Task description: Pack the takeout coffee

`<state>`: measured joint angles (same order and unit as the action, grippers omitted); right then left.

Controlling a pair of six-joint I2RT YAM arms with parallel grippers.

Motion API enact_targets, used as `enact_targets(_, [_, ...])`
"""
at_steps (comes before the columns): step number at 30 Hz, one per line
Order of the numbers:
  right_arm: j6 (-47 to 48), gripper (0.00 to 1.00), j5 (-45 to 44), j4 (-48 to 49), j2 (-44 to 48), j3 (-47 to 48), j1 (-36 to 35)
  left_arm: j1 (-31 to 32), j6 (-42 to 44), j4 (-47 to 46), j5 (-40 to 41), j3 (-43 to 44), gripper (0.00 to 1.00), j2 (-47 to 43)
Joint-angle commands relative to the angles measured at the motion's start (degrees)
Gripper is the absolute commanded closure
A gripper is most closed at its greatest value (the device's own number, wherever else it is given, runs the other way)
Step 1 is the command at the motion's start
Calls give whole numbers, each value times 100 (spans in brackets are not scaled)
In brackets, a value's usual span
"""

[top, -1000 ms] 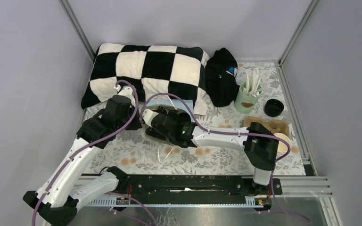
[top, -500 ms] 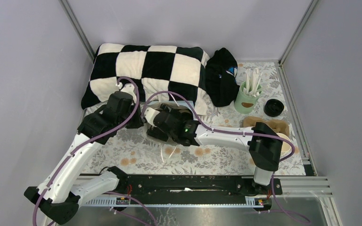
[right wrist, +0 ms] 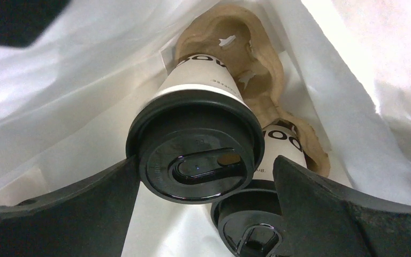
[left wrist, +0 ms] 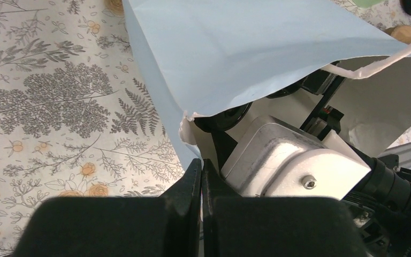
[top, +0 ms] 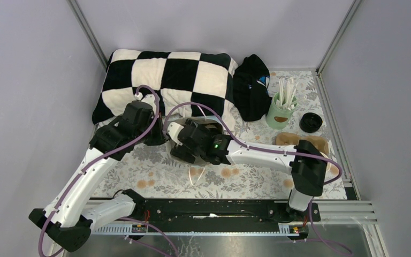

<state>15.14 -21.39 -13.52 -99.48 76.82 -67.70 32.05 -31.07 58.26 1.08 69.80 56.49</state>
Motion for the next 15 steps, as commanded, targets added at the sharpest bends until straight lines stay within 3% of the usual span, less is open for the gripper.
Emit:
enact_targets(1, [81,0,442,145,280,120,-76,80,-109,-410,-1027,127,100,73])
enact_targets(15, [-10,0,453,-173,527,176,-76,-106,-67,-421,-1083,-66,100,20])
